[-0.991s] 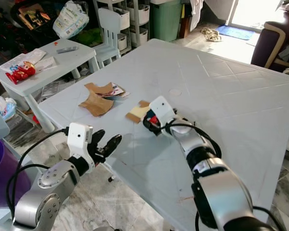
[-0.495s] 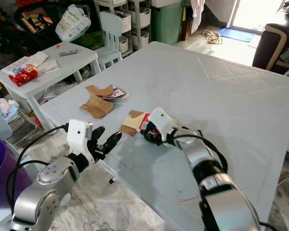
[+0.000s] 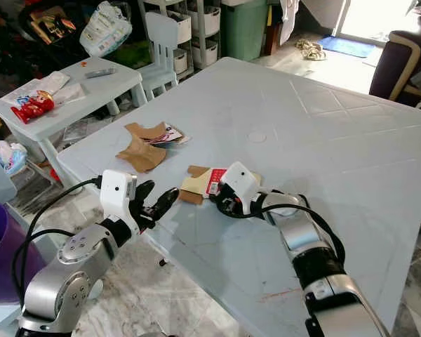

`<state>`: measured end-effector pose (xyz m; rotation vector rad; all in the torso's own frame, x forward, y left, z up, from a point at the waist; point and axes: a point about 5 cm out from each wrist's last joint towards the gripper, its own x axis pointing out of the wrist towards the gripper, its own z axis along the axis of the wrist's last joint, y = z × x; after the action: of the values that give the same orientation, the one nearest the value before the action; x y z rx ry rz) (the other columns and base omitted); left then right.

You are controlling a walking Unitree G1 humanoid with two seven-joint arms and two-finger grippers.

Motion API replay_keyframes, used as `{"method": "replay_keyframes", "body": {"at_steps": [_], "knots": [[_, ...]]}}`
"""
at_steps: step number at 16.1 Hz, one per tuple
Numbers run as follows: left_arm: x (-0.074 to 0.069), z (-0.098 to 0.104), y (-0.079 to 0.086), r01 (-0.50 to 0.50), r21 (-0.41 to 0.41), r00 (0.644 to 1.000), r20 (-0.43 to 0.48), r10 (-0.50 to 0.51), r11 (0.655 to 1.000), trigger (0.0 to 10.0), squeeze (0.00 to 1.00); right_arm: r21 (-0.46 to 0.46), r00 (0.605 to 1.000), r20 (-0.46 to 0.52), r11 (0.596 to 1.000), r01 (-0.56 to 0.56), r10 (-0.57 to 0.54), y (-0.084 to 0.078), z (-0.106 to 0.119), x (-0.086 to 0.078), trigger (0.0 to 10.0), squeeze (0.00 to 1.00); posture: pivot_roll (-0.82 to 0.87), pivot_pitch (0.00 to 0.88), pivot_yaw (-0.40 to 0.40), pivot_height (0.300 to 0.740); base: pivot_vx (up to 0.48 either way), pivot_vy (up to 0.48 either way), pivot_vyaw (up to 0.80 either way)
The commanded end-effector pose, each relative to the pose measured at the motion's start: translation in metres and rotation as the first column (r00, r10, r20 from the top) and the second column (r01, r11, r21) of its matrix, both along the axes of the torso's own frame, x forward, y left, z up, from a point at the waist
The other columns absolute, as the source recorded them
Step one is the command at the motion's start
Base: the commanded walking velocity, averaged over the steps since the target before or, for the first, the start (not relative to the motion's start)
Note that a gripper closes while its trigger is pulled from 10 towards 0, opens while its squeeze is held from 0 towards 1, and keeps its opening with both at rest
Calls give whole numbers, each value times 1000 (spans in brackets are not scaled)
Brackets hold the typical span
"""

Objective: Picking trash to rubbish bin

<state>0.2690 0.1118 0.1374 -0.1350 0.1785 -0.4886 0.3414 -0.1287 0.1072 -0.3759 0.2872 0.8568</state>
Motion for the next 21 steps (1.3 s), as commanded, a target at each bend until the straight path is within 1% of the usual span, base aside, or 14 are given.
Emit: {"method": "replay_keyframes", "body": {"at_steps": [1,2,5,9,11,12,14,16,17,18,19,20,21], "knots": [[3,2,1,-7,6,1000,13,7,1000,10000,0,-10,998,-51,1000,26,-26,-7,-6,-4,0,0,104,64,36,740,0,0,0],[4,2,1,-12,4,1000,16,11,1000,10000,0,3,999,-40,1000,30,-30,-5,0,-3,0,0,103,64,36,740,0,0,0],[5,2,-1,-15,1,1000,20,15,1000,10000,0,16,999,-31,999,40,-39,-4,6,-2,0,0,103,62,34,740,0,0,0],[7,3,-1,-25,3,999,30,25,1000,10000,0,61,996,-1,994,87,-87,-4,17,3,0,0,100,62,32,740,0,0,0],[9,5,1,-46,1,998,42,46,999,10000,0,112,991,20,985,133,-136,-6,26,8,0,0,98,64,31,740,0,0,0],[10,5,2,-71,-2,996,48,71,997,10000,0,151,978,51,969,195,-204,-11,35,14,0,0,91,70,29,740,0,0,0],[11,5,3,-92,-3,994,54,92,996,10000,0,194,962,84,952,238,-258,-15,45,19,0,0,87,67,27,740,0,0,0],[13,6,2,-98,-5,993,58,98,995,10000,0,238,950,95,934,267,-296,-17,52,22,0,0,86,65,25,740,0,0,0],[14,6,3,-102,-4,993,61,102,995,10000,0,250,948,95,929,273,-304,-17,54,23,0,0,86,65,25,740,0,0,0],[15,6,4,-110,-3,992,64,110,994,10000,0,217,947,118,938,270,-300,-18,54,24,0,0,85,64,23,740,0,0,0],[15,6,5,-118,-2,991,67,118,993,10000,0,135,953,134,958,254,-272,-18,47,22,10000,0,88,62,20,740,0,0,0],[15,6,6,-120,-2,990,68,120,993,10000,0,112,954,135,961,255,-268,-19,44,21,10000,0,88,62,20,740,0,0,0],[14,5,6,-125,-1,990,67,125,992,10000,0,111,947,106,950,292,-304,-25,40,22,10000,1000,89,64,20,740,0,0,0]]}}
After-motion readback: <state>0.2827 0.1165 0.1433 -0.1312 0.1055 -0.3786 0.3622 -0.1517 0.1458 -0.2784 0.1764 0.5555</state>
